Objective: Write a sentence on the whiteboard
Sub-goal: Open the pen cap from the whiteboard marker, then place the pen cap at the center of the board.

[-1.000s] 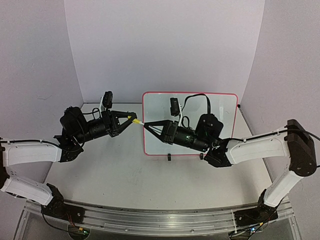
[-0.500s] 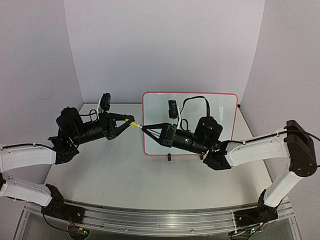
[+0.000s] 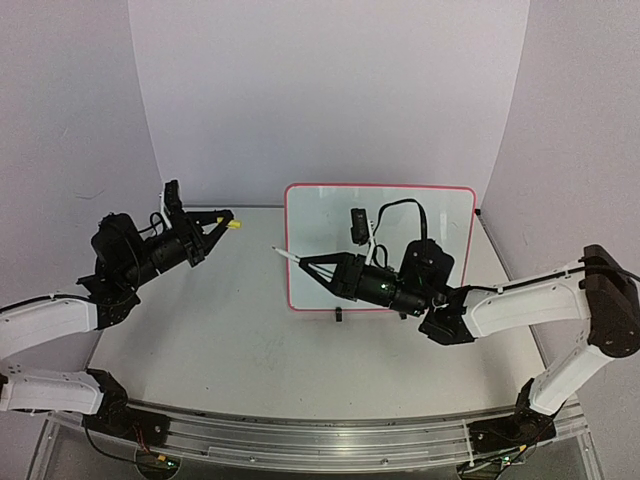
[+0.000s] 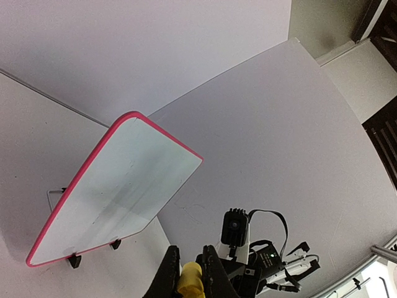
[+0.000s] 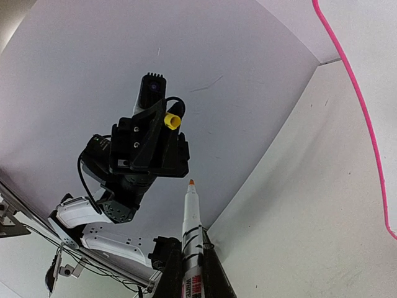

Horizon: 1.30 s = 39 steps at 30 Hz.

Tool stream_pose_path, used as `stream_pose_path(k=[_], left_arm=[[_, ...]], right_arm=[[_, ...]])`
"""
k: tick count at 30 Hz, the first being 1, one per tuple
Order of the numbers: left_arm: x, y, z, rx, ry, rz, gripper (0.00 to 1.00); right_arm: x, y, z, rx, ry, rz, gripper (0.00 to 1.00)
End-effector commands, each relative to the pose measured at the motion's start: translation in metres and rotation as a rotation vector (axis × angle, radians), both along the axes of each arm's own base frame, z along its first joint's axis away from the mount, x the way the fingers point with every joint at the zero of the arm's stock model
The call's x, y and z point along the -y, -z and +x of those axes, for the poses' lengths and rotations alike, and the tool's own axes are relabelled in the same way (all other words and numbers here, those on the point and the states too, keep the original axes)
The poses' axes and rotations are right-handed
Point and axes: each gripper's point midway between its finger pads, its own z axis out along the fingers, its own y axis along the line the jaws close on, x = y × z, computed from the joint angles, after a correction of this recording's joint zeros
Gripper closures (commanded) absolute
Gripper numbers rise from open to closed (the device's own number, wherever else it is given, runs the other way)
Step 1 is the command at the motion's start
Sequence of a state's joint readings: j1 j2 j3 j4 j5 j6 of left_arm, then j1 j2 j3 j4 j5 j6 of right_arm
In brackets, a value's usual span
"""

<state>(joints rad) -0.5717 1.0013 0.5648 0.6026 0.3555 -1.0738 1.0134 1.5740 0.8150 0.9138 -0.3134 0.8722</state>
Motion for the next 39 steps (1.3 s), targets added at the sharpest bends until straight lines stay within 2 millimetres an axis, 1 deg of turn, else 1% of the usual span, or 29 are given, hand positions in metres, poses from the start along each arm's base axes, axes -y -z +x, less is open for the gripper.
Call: stream_pose_path(k=[1,2,3,4,5,7,9,10,12,16,19,22,24,26,28,33,39], left_arm=[[0.000,0.009,0.005,-0.010,-0.004,0.032,1.00],[0.001,0.020,0.007,-0.029,-0.004,0.080,1.00],[0.002,0.037,0.009,-0.058,-0.009,0.151,1.00],[0.000,0.061,0.012,-0.116,-0.023,0.236,1.00],[-0.003,0.086,0.013,-0.176,-0.034,0.323,1.00],[-0.012,0.129,0.009,-0.267,-0.041,0.470,1.00],[-0.020,0.160,0.002,-0.336,-0.035,0.578,1.00],[-0.023,0.172,-0.001,-0.361,-0.029,0.622,1.00],[-0.027,0.188,-0.007,-0.401,-0.012,0.680,1.00],[-0.031,0.214,-0.014,-0.480,0.023,0.766,1.00],[-0.036,0.238,-0.018,-0.560,0.045,0.859,1.00],[-0.039,0.256,-0.020,-0.621,0.073,0.932,1.00],[-0.035,0.265,-0.021,-0.650,0.104,0.951,1.00],[-0.030,0.270,-0.021,-0.661,0.122,0.956,1.00],[-0.025,0.269,-0.019,-0.649,0.124,0.951,0.99],[-0.023,0.268,-0.017,-0.645,0.118,0.952,0.83],[-0.026,0.271,-0.018,-0.657,0.110,0.961,0.67]], right_arm=[[0.009,-0.021,-0.003,0.062,0.018,0.012,1.00],[0.008,-0.019,-0.003,0.071,0.019,-0.017,1.00],[0.008,-0.018,-0.003,0.083,0.017,-0.047,1.00],[0.007,-0.016,-0.004,0.092,0.014,-0.087,1.00],[0.007,-0.018,-0.003,0.102,0.017,-0.114,1.00],[0.010,-0.015,-0.001,0.115,0.033,-0.201,1.00],[0.017,-0.012,0.002,0.127,0.062,-0.274,1.00],[0.022,-0.013,0.003,0.142,0.077,-0.297,1.00],[0.031,-0.010,0.004,0.163,0.109,-0.346,1.00],[0.050,-0.003,0.011,0.166,0.185,-0.430,1.00],[0.058,-0.003,0.013,0.175,0.209,-0.457,1.00],[0.064,0.000,0.015,0.174,0.226,-0.466,1.00],[0.067,0.002,0.016,0.170,0.231,-0.469,1.00],[0.069,0.004,0.016,0.166,0.238,-0.473,1.00],[0.070,0.006,0.017,0.167,0.242,-0.482,1.00],[0.071,0.009,0.016,0.181,0.239,-0.495,1.00],[0.069,0.011,0.018,0.190,0.240,-0.508,1.00]])
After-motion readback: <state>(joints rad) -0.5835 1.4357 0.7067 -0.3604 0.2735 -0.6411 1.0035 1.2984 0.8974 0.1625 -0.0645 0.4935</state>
